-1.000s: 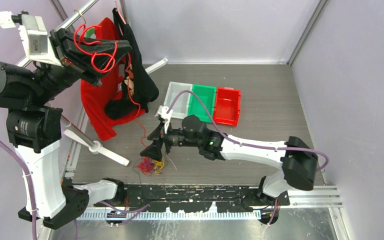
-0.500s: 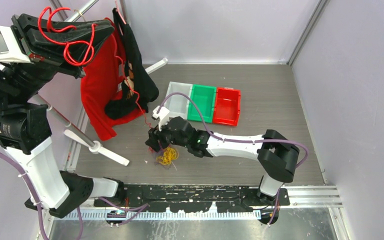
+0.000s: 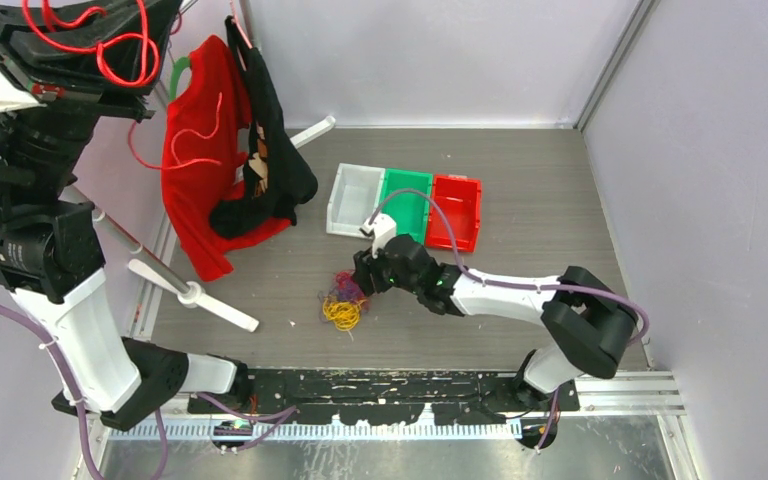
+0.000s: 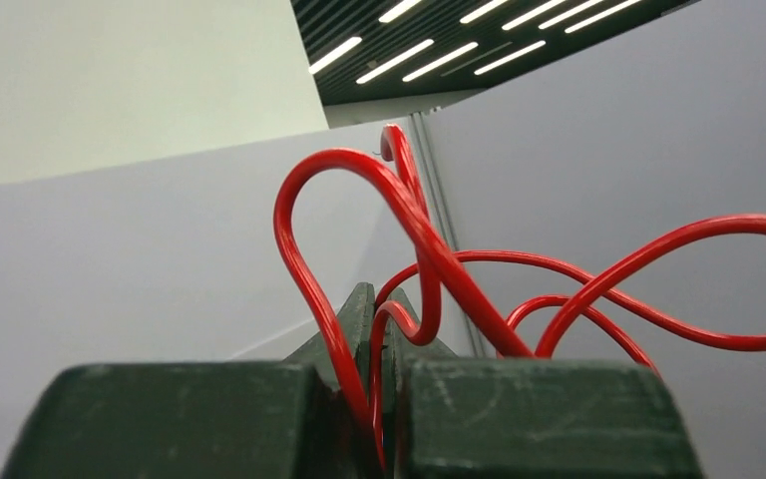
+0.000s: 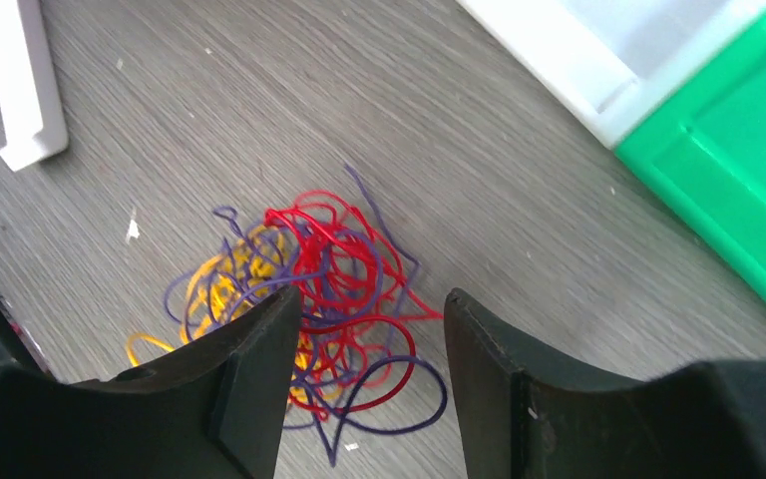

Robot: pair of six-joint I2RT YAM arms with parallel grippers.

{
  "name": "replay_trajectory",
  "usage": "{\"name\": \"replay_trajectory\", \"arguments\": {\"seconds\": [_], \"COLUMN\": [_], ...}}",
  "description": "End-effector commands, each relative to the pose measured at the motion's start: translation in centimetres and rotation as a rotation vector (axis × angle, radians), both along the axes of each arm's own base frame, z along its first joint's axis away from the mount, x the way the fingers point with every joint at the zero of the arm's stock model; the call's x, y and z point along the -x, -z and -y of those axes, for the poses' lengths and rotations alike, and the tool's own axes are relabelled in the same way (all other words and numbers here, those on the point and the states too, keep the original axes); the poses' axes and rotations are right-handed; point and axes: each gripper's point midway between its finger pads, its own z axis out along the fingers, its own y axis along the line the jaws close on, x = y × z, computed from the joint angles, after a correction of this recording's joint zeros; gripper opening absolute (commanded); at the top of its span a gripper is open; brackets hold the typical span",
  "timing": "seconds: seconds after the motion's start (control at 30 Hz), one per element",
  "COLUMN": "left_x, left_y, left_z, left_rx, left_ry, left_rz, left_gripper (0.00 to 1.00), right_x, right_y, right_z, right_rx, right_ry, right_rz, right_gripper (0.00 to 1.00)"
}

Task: Untangle the cables
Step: Untie the cable, then place the cable in the bin.

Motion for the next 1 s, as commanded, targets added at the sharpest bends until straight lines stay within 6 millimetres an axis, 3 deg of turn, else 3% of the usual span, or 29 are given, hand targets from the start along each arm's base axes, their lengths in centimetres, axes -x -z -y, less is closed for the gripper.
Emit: {"name": "replay_trajectory", "arguments": {"seconds": [0.0, 0.13, 0.4, 0.43, 0.6, 0.8, 0.97], "left_x": [2.3, 0.3, -4.8, -4.4, -6.8, -9.6, -12.0], "left_y": [-2.7, 0.0, 7.6, 8.5, 13.7, 18.9, 23.3], "left_z": [-1.4, 0.3, 3.6, 3.7, 5.4, 7.5, 8.9], "left_rx": [0.038, -0.043, -0.164, -0.170, -0.224, -0.263, -0.300], "left_ry": [-0.069, -0.013, 0.109, 0.127, 0.203, 0.243, 0.241], "left_rz": [0.164, 0.084, -0.151, -0.176, -0.326, -0.445, -0.522], "left_gripper": [0.00, 0.00, 0.00, 0.00, 0.00, 0.00, 0.00], "right_x": [0.4, 0.6, 0.9, 0.8, 0.2, -1.0, -2.8], "right_y": [-0.2, -0.7, -9.6, -10.7, -14.3, -16.4, -16.0], "right_z": [2.0, 3.2, 3.7, 3.8, 4.2, 3.2, 1.3], "right_rx": [-0.015, -0.046, -0.179, -0.193, -0.239, -0.299, -0.319], "right_ry": [0.035, 0.064, 0.052, 0.056, 0.084, 0.104, 0.104], "right_rz": [0.022, 0.029, 0.152, 0.165, 0.200, 0.224, 0.198], "right_gripper": [0.60, 0.67, 0.83, 0.84, 0.87, 0.87, 0.86]}}
